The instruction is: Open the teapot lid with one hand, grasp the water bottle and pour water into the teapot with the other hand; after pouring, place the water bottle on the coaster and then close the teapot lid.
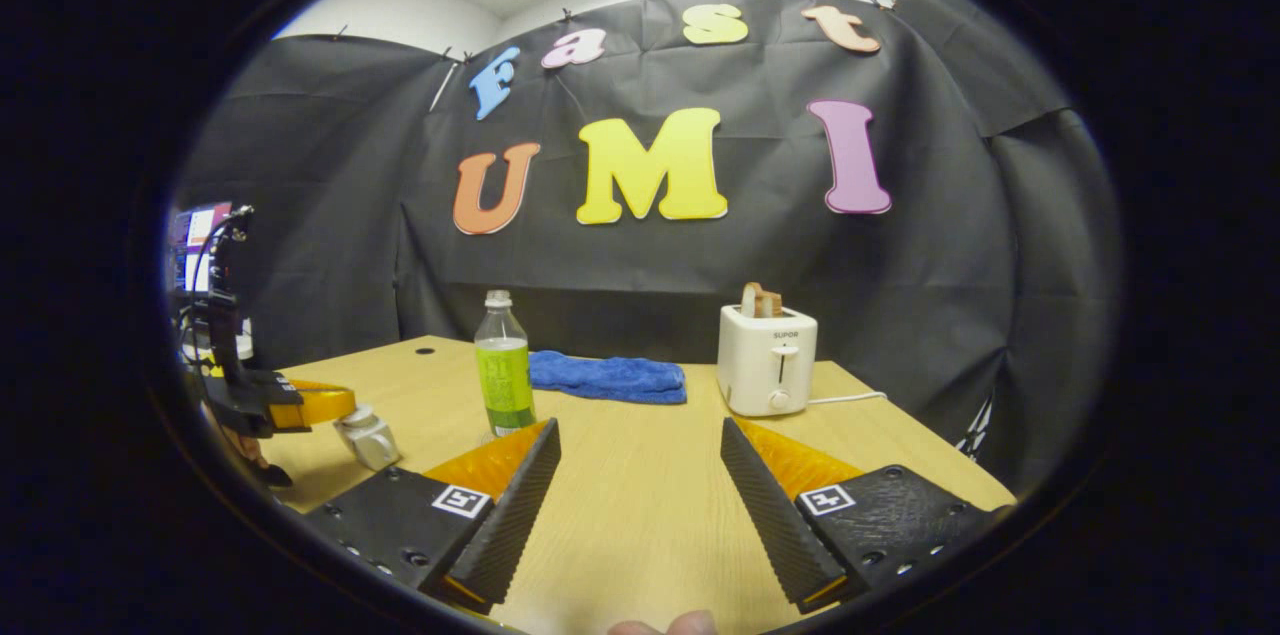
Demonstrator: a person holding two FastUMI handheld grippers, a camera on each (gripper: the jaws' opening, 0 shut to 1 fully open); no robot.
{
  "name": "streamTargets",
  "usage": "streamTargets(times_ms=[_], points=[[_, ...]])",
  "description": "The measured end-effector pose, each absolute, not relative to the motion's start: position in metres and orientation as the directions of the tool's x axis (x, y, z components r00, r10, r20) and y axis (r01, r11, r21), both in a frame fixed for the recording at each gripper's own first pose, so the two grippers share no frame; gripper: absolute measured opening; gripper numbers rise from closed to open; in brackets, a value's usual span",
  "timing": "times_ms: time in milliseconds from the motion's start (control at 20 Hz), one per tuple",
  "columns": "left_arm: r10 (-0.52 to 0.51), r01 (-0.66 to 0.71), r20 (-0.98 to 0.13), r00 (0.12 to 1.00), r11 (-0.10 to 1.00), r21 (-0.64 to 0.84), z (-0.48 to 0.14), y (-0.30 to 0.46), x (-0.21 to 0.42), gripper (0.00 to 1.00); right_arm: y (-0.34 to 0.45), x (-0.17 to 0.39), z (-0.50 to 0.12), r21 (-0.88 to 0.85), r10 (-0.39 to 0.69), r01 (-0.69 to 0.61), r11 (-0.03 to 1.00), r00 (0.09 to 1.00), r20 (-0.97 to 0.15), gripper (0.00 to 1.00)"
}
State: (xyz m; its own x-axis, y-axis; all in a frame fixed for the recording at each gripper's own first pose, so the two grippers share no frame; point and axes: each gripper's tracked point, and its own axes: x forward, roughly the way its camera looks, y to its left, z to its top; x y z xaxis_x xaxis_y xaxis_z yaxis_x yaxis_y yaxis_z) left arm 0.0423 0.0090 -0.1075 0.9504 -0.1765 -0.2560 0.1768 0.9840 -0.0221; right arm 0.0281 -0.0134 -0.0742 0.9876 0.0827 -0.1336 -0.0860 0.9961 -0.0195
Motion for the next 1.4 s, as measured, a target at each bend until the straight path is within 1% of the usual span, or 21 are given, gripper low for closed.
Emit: streamTargets(times_ms=[50,100,150,200,650,700,850,900,1050,1100,1200,1250,1300,1350,1400], points=[[-0.175,0.174,-0.263,0.949,0.984,-0.024,-0.109,0.009,0.042,0.04,-0.013,0.028,-0.074,-0.018,0.084,-0.088,0.996,0.988,-0.133,0.96],[-0.174,0.174,-0.265,0.948,0.984,-0.025,-0.109,0.008,0.042,0.04,-0.013,0.027,-0.074,-0.019,0.084,-0.088,0.996,0.988,-0.133,0.96],[-0.172,0.173,-0.265,0.949,0.985,-0.022,-0.110,0.008,0.042,0.04,-0.013,0.026,-0.074,-0.021,0.084,-0.087,0.996,0.988,-0.132,0.94],[-0.170,0.170,-0.265,0.949,0.985,-0.021,-0.109,0.007,0.041,0.04,-0.014,0.026,-0.074,-0.022,0.083,-0.087,0.996,0.988,-0.131,0.96],[-0.155,0.157,-0.267,0.951,0.987,-0.012,-0.111,0.006,0.042,0.06,-0.014,0.023,-0.073,-0.021,0.079,-0.083,0.996,0.988,-0.130,0.96],[-0.153,0.156,-0.267,0.951,0.988,-0.009,-0.112,0.005,0.042,0.06,-0.015,0.021,-0.074,-0.022,0.079,-0.082,0.996,0.988,-0.131,0.94],[-0.147,0.149,-0.266,0.953,0.989,-0.011,-0.112,0.005,0.042,0.08,-0.016,0.020,-0.073,-0.017,0.081,-0.084,0.996,0.988,-0.131,0.99],[-0.146,0.148,-0.265,0.953,0.989,-0.012,-0.113,0.004,0.043,0.08,-0.016,0.020,-0.073,-0.013,0.082,-0.085,0.996,0.988,-0.133,0.96],[-0.126,0.129,-0.267,0.955,0.992,-0.008,-0.112,0.008,0.044,0.08,-0.016,0.020,-0.074,-0.009,0.082,-0.084,0.996,0.988,-0.134,0.96],[-0.107,0.110,-0.271,0.957,0.994,-0.004,-0.113,0.012,0.046,0.13,-0.015,0.019,-0.074,-0.007,0.083,-0.085,0.996,0.988,-0.134,0.96],[-0.081,0.083,-0.271,0.959,0.997,-0.003,-0.112,0.018,0.046,0.36,-0.017,0.020,-0.074,-0.001,0.082,-0.083,0.997,0.987,-0.138,0.96],[-0.081,0.082,-0.264,0.961,0.997,-0.007,-0.110,0.017,0.045,0.52,-0.017,0.020,-0.075,0.004,0.081,-0.082,0.997,0.987,-0.140,0.96],[-0.079,0.079,-0.255,0.964,0.997,-0.009,-0.107,0.017,0.044,0.61,-0.017,0.020,-0.076,0.004,0.079,-0.079,0.997,0.987,-0.141,0.96],[-0.076,0.076,-0.245,0.967,0.997,-0.009,-0.103,0.018,0.044,0.84,-0.018,0.020,-0.076,0.004,0.076,-0.076,0.997,0.987,-0.141,0.96],[-0.069,0.069,-0.236,0.969,0.998,-0.007,-0.101,0.020,0.046,0.94,-0.018,0.020,-0.076,0.007,0.075,-0.075,0.997,0.987,-0.141,0.96]])
